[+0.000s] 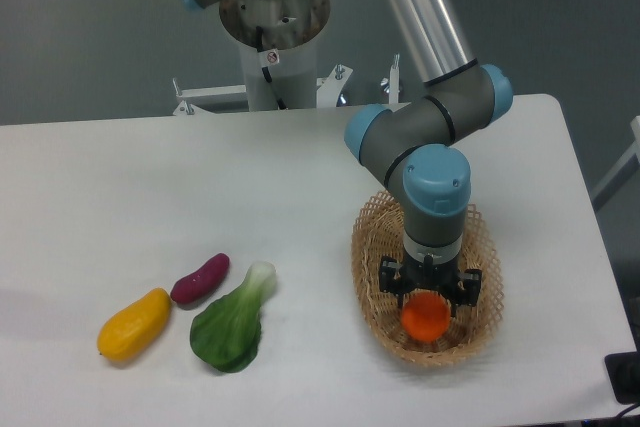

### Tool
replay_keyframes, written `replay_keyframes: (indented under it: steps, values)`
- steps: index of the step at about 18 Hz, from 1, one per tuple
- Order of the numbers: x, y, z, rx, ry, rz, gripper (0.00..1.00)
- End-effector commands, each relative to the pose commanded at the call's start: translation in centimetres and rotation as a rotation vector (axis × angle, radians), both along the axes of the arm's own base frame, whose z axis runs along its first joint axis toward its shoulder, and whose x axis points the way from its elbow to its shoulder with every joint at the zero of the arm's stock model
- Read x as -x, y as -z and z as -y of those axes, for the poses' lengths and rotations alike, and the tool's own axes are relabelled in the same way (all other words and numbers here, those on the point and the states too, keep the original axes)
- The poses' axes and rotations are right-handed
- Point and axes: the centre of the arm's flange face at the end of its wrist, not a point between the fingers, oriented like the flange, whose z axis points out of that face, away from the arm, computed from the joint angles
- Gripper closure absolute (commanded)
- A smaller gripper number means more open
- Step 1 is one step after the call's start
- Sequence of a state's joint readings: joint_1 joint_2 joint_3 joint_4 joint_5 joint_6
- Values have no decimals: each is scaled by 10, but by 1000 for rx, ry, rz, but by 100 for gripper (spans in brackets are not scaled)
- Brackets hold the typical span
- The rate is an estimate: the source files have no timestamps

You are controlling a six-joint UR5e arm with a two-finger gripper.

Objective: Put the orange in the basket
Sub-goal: 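Open the gripper to release the orange inside the basket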

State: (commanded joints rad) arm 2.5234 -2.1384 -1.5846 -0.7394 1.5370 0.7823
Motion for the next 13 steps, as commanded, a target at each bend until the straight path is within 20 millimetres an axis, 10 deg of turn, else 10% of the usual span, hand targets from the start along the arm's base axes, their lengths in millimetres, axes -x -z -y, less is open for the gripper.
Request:
replay_keyframes:
  steps: [13]
  values:
    - [9,-28,0,-11,-4,-51,0]
